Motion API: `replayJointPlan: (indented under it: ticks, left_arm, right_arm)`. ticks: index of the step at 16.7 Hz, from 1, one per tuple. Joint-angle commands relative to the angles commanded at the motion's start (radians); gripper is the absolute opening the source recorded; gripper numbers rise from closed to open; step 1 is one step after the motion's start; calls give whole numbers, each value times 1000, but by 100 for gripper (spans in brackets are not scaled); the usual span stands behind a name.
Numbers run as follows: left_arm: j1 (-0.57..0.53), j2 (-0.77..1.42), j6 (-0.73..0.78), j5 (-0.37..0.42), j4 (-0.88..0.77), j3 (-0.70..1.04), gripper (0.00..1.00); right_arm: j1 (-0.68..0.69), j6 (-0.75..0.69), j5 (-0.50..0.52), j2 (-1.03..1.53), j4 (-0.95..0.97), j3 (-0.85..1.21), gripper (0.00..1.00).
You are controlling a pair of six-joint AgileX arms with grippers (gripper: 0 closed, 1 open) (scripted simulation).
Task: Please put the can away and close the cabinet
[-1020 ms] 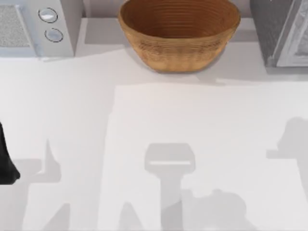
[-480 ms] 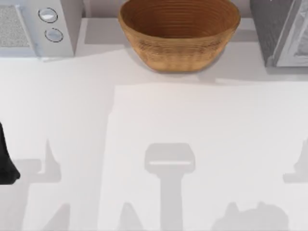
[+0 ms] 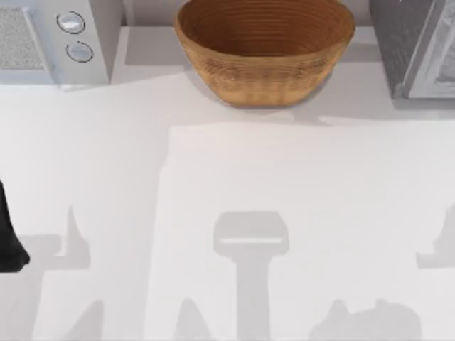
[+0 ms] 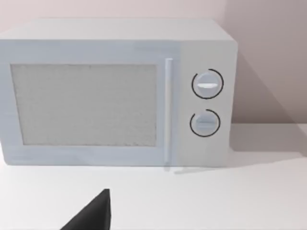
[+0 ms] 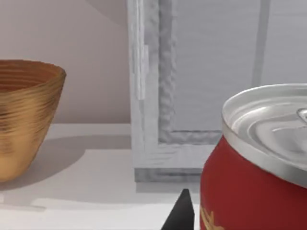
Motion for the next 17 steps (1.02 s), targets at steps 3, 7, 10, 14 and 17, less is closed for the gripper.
replayJointPlan:
  ticks: [3, 7, 10, 14, 17]
  left_arm:
    - [0, 0, 0, 0, 0, 0, 100]
    - [0, 0, 0, 0, 0, 0, 100]
    - [0, 0, 0, 0, 0, 0, 100]
    - [0, 0, 0, 0, 0, 0, 100]
    - [0, 0, 0, 0, 0, 0, 100]
  right_arm:
    - [20, 5, 11, 107, -31, 128, 0]
    - [55, 9, 43, 338, -103, 425, 0]
    - [84, 10, 75, 550, -171, 705, 0]
    - [120, 10, 121, 841, -266, 1095, 0]
    - [144, 10, 152, 1036, -329, 1360, 0]
